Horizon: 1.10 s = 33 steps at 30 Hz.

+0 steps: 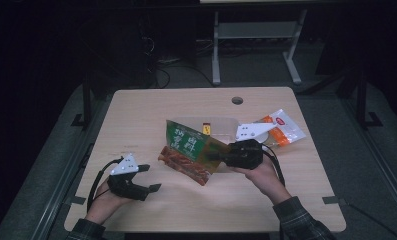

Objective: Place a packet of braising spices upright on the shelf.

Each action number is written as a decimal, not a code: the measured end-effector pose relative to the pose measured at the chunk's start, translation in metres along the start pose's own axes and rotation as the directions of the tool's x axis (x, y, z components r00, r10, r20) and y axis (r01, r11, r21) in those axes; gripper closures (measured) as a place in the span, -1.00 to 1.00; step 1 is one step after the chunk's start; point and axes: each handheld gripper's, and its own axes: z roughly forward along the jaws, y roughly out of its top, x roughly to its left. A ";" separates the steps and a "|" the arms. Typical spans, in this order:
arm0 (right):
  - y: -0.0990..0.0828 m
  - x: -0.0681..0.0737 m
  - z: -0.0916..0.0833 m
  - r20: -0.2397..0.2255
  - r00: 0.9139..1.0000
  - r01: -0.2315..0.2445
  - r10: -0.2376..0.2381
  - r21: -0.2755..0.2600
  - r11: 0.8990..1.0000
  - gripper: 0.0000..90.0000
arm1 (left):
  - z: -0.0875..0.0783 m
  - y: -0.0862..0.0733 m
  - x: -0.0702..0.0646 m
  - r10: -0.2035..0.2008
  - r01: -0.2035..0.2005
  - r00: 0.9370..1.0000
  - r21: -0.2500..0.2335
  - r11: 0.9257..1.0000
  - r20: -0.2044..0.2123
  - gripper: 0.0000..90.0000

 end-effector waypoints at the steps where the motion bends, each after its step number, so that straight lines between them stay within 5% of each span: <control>1: 0.001 0.001 0.000 0.002 1.000 -0.002 0.002 0.003 1.000 0.99 | 0.002 -0.001 0.000 0.000 0.000 1.000 0.002 1.000 0.001 -0.62; 8: 0.011 0.002 -0.003 0.023 1.000 -0.002 0.002 -0.006 1.000 0.99 | 0.016 -0.004 0.000 0.040 -0.040 0.999 0.067 0.997 0.011 -0.65; 20: 0.035 -0.008 -0.007 0.107 0.994 -0.008 0.013 -0.052 0.999 0.99 | 0.018 -0.004 -0.001 0.017 -0.018 1.000 0.062 0.998 0.013 -0.65; 33: 0.049 -0.026 -0.001 0.198 0.978 -0.042 0.061 -0.099 0.994 0.99 | 0.017 -0.005 0.001 0.007 -0.008 1.000 0.054 0.999 0.007 -0.65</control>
